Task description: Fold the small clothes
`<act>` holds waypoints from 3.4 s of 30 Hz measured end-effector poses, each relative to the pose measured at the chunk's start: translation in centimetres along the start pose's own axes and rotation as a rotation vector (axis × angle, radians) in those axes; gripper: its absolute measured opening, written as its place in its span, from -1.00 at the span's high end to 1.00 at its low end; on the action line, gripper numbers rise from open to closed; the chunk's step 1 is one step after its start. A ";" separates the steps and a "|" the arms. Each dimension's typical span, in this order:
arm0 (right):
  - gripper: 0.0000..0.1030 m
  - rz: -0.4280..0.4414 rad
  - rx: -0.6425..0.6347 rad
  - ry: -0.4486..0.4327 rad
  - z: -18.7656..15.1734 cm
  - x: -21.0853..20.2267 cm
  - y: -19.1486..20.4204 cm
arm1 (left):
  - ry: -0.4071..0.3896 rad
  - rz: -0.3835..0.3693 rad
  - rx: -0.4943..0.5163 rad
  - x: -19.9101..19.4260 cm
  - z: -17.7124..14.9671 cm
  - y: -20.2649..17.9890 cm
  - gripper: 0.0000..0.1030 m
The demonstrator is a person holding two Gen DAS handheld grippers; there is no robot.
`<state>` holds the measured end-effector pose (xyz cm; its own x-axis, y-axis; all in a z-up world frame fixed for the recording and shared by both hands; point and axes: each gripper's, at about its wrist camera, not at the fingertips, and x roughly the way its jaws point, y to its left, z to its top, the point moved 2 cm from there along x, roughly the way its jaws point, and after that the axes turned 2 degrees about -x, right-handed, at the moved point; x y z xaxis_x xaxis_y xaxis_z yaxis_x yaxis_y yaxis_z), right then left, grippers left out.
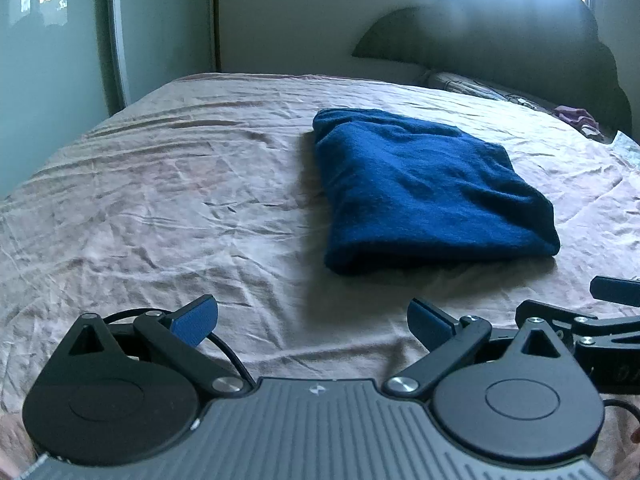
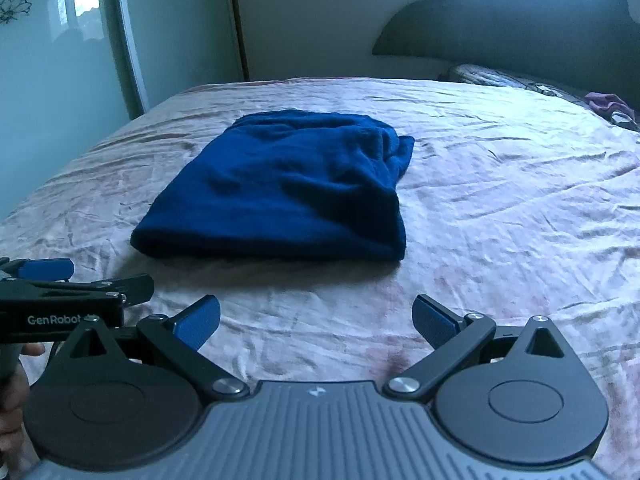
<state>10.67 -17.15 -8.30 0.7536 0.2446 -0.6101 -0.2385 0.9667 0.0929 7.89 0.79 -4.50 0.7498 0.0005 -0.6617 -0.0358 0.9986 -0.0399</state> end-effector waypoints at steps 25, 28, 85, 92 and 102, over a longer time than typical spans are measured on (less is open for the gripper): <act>-1.00 -0.012 -0.021 -0.007 -0.2 0.1 0.6 | 0.008 0.011 0.023 -0.1 -0.5 -0.1 -0.99; -1.00 -0.007 -0.015 0.003 -0.3 0.2 0.5 | 0.006 0.020 0.029 -0.1 -0.5 -0.3 -0.99; -1.00 -0.024 -0.015 -0.028 -0.6 -0.2 0.6 | 0.031 0.012 0.037 0.0 -0.4 -0.6 -0.99; -1.00 -0.021 -0.030 -0.059 0.2 -1.5 1.0 | 0.063 0.004 0.029 -0.7 -0.1 -1.1 -0.99; -1.00 -0.026 -0.009 -0.048 0.0 -1.4 0.7 | 0.082 0.027 -0.008 -0.8 0.1 -0.8 -0.99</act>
<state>9.44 -16.80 -7.38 0.7882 0.2231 -0.5736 -0.2236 0.9721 0.0708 7.37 0.05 -3.85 0.6919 0.0223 -0.7217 -0.0604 0.9978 -0.0271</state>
